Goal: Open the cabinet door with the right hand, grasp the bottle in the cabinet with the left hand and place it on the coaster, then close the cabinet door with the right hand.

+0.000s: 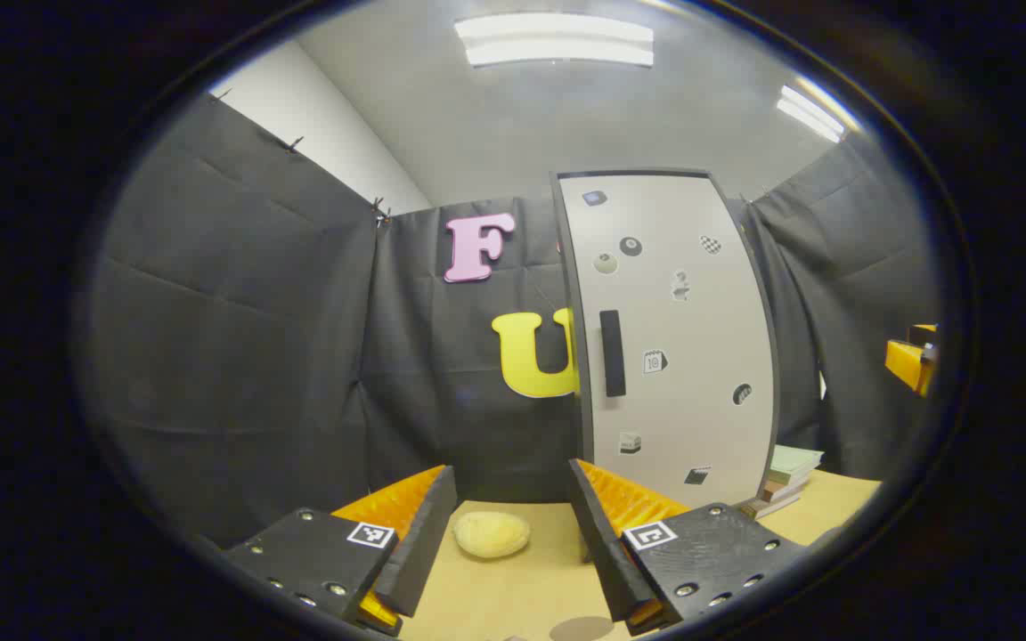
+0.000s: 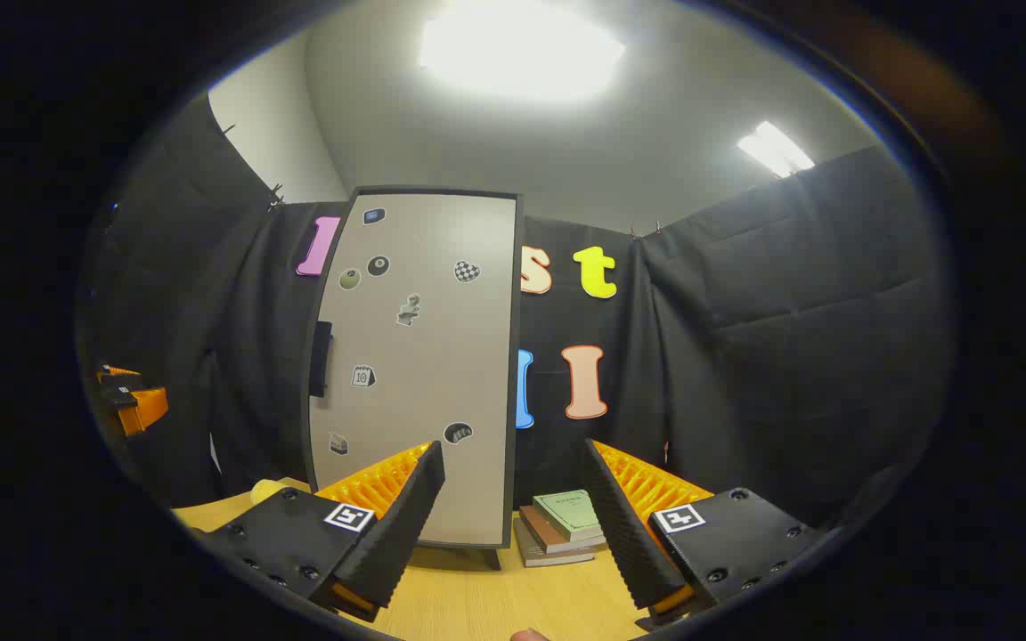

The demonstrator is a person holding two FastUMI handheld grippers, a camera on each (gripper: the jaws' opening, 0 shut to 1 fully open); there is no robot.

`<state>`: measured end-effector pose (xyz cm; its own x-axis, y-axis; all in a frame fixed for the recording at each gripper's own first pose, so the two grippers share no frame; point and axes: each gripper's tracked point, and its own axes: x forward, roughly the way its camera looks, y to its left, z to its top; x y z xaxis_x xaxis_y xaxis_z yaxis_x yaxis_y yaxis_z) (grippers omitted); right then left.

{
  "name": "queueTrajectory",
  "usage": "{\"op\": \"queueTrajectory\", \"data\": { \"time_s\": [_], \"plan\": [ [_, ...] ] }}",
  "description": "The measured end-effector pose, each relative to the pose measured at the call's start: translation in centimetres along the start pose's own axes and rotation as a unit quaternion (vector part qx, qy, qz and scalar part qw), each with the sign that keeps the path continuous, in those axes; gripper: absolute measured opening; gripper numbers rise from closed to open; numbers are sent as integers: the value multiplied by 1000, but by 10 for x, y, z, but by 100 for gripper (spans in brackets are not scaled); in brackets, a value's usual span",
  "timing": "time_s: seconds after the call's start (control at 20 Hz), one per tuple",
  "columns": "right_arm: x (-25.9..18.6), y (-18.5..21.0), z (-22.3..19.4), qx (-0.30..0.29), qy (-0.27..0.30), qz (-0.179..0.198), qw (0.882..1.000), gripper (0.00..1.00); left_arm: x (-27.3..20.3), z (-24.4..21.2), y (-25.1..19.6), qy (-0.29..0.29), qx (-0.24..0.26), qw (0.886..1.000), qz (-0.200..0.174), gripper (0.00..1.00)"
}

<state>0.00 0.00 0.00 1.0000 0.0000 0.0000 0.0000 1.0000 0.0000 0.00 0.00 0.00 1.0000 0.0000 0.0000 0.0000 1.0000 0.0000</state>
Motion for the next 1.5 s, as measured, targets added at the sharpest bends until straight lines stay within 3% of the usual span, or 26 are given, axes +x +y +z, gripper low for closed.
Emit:
{"op": "queueTrajectory", "data": {
  "time_s": [0.85,1.5],
  "plan": [
    [2,5,-3,4,12,-3,1000,98,-6,9,10,-14,12,1000,-2,78],
    [14,24,-4,15,23,23,999,98,-10,15,21,-18,19,1000,9,75]
  ]
}}
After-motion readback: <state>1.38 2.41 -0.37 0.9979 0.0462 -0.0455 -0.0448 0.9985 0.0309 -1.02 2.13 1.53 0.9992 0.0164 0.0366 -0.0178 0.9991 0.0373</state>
